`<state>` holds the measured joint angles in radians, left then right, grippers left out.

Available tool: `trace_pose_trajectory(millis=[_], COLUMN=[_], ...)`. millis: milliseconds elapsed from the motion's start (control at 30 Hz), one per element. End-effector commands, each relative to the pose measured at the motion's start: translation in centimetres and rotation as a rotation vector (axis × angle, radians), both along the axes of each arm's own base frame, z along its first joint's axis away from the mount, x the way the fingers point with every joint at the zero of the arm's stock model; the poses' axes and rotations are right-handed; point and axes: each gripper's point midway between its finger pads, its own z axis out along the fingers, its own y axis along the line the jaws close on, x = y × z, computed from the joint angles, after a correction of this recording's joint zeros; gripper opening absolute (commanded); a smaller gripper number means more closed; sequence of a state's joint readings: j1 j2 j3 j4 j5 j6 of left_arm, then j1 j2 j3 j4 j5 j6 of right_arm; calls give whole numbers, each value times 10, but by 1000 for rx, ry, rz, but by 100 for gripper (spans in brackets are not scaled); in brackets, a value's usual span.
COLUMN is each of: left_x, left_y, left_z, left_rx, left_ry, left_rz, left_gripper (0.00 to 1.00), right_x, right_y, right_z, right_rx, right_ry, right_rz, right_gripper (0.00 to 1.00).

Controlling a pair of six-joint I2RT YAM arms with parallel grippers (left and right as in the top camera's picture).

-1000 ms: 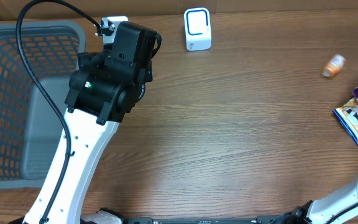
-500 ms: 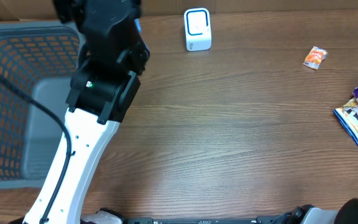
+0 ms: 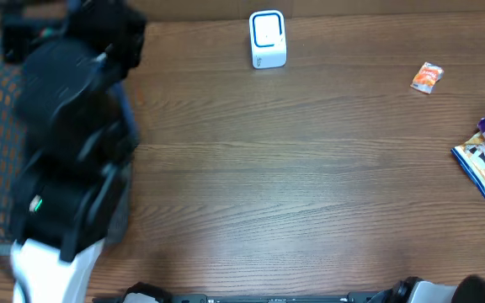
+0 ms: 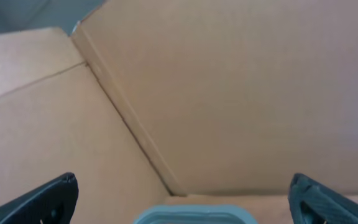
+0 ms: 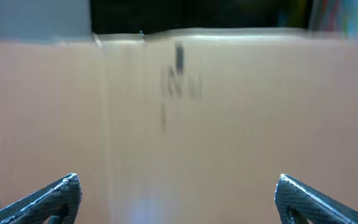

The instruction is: Scan the item barcode

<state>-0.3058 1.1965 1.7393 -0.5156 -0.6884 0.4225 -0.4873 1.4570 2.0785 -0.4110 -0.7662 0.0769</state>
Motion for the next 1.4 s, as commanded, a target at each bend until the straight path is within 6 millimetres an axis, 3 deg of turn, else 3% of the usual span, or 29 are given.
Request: trace_pose_trajectory(millis=[0, 133, 200, 233, 300, 400, 533, 667, 767, 933, 1033, 1133, 1267, 1367], left_x=[-21, -44, -56, -69, -84, -105, -145, -196, -225, -242, -257, -272, -290, -298], left_y=[7, 22, 30, 34, 35, 27, 29, 23, 18, 15, 10, 6, -7, -20], left_z=[-8, -27, -35, -37, -37, -32, -21, -9, 1, -4, -5, -13, -15, -19], left_rx=[-86, -91, -111, -109, -106, -95, -74, -44, -96, -147, -136, -130, -119, -151], left_ry=[-56, -97, -128, -162, -191, -237, -314, -420, -516, -537, -557, -561, -599, -614], left_rz=[-65, -67, -61, -66, -84, -155, -166, -184, -208, -223, -234, -243, -304, -387], left_gripper=[100, 100, 100, 100, 100, 100, 100, 100, 100, 100, 100, 100, 100, 100], right_x=[-11, -26, -44, -64, -87, -117, -141, -165, -170, -177, -206, -251, -309, -341], right_y=[6, 25, 39, 52, 60, 69, 77, 84, 86, 96, 119, 143, 155, 158], right_z=[-28, -88, -110, -128, -135, -138, -140, -124, -117, -124, -119, -116, -110, -111], right_rx=[-102, -87, -82, -82, -95, -117, -132, -155, -163, -153, -169, -184, -201, -214], right_ry=[-4, 64, 61, 60, 10, -74, -128, -217, -252, -226, -280, -360, -495, -568], right_rz=[-88, -110, -111, -93, -92, -99, -99, -103, -104, -47, 51, 168, 224, 220], right_gripper=[100, 100, 100, 100, 100, 100, 100, 100, 100, 100, 100, 100, 100, 100])
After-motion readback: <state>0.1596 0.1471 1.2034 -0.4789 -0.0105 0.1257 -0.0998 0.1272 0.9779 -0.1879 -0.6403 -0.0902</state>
